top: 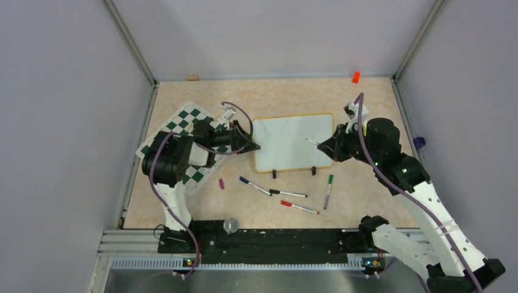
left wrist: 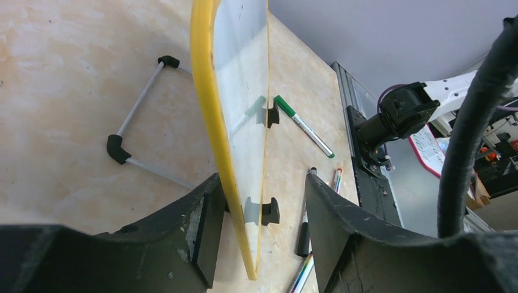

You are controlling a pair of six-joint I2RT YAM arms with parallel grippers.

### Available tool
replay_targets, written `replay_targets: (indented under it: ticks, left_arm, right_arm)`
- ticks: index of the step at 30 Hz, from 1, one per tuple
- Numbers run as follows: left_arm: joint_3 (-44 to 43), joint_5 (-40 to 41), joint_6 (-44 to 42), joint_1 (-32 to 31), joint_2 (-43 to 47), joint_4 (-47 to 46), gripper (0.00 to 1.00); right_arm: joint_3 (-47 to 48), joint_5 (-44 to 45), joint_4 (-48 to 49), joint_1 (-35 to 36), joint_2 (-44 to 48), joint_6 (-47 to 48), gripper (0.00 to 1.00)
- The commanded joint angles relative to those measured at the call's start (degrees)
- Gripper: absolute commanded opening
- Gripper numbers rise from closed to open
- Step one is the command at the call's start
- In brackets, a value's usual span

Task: Write a sentence on the whiteboard
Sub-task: Hold the whiteboard on the whiteboard stand.

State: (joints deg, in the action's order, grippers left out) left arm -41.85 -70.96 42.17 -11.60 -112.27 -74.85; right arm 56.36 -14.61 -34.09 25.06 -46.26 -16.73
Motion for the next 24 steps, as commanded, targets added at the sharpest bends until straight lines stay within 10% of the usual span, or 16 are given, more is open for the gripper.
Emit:
replay_targets:
  ticks: [1,10,20,24]
  left_arm:
    - [-2.96,-2.31,0.88,-0.36,-0.89,-0.95,0.55]
    - [-4.92,-5.37,2.77,-0.36,-1.75,-1.48,0.52]
    - [-9.44,-0.75,-21.62,-1.67,3.44,35.33,0.36]
    - [-11.05,-3.07,-19.27,-1.86,1.58,33.49,0.32]
  right_arm:
    - [3.52,-1.02,3.65,-0.09,-2.04,-0.54,0.0]
    - [3.43,-1.47,6.05,-0.08,-3.01,-0.85,0.0]
    - [5.17,-1.74,4.75,-0.04,-3.05,-0.18,0.0]
    - [4.03,-0.96,4.32,-0.09,-1.61,-0.47,0.0]
